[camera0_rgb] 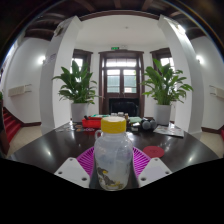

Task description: Pour water

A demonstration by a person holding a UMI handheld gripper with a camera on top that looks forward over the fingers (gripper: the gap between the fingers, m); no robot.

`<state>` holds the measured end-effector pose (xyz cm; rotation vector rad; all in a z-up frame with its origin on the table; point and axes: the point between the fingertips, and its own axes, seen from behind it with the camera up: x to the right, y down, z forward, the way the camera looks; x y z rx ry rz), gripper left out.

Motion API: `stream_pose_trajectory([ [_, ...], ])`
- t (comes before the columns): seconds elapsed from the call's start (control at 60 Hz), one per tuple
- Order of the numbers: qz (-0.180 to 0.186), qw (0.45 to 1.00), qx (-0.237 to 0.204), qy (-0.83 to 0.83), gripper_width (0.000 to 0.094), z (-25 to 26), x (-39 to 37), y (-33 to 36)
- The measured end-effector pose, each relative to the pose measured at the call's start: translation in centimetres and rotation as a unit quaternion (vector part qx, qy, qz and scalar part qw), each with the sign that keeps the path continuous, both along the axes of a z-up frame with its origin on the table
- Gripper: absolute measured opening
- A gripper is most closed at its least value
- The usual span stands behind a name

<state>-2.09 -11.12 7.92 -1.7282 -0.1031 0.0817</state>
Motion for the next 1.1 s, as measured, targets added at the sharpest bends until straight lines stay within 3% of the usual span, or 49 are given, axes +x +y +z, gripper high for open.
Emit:
stream_pose_trajectory([
  [0.133,-0.001,1.000,-0.001,0.006,0.0397,0.0,0.1,-0.3],
  [0.383,0.012,0.999,-0.024,-0.019,0.0396,0.1,0.6,0.0],
  [0.6,-0.009,0.973,-0.045,-0.224,0.0397,1.2,8.6,3.6],
  [0.783,0.011,0.881,-0.033,-0.472,0.0396,3.2,11.2,8.7],
  [1.1,0.069,0.645,0.037,-0.760,0.0408,4.5,8.8,13.3],
])
